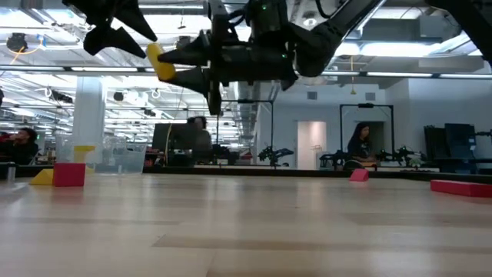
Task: Sort & place blocks by color
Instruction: Put the right yellow block into the transparent white bin
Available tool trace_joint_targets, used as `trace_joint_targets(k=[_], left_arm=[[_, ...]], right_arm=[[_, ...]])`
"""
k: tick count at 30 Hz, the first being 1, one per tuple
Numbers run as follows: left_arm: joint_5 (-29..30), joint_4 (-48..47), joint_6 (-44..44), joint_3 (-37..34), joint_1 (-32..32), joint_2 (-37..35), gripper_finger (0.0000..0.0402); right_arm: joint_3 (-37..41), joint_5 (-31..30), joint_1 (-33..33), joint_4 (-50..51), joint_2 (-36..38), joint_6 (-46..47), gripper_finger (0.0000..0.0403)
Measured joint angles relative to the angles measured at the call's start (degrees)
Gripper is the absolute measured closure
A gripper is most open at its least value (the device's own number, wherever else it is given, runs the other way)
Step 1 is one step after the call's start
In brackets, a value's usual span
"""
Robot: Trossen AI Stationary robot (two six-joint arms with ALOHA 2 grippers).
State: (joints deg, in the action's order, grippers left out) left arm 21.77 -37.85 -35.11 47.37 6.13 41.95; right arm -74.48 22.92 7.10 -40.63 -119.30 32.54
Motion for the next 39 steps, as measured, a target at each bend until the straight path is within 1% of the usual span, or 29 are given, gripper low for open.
trace_joint_targets(k=[3,5,10,16,19,22,26,28,30,36,39], left_arm=[[-2.13,3.11,1.5,0.0,0.02,0.03,0.0161],[-3.87,5.85,2.3,0.0,0.02,0.03,0.0161],[-4.99,10.17,4.88,0.0,0.0,-0.81,0.0161],[-4.97,12.99,5.92,0.07,0.02,-1.57,0.0142],[-5.64,13.29,5.37,0.04,0.02,-1.35,0.0132],[-6.42,15.28,5.14,0.04,0.01,-0.17,0.0128],[-6.57,18.07,5.09,0.02,0.51,1.41,0.013],[-7.06,18.48,5.09,0.02,1.04,1.75,0.0141],[-8.06,19.08,4.86,0.02,1.78,2.17,0.016],[-11.02,19.19,2.23,0.04,3.49,1.94,0.0246],[-10.99,19.16,1.81,0.04,3.61,1.86,0.0286]], right_arm=[[-2.25,-3.08,0.46,-2.06,-0.26,-0.62,0.0271],[-3.89,-4.08,0.85,-3.05,-0.64,-1.32,0.0269],[-5.8,-4.92,1.68,-7.62,-0.78,-0.66,0.0266],[-5.81,-4.81,2.44,-11.25,-0.78,-0.86,0.0267],[-5.81,-4.62,2.49,-11.34,-0.78,-2.94,0.0266],[-5.91,-3.05,2.49,-11.42,-0.78,-5.27,0.0267],[-6.88,-0.89,2.55,-11.44,-0.78,-6.0,0.0267],[-7.28,-0.42,2.72,-11.26,-0.78,-6.02,0.0266],[-7.66,-0.3,2.96,-11.2,-0.78,-6.01,0.0265],[-8.77,1.04,4.16,-10.98,-0.82,-6.23,0.0266],[-8.81,1.68,4.96,-11.07,-0.82,-7.7,0.0264]])
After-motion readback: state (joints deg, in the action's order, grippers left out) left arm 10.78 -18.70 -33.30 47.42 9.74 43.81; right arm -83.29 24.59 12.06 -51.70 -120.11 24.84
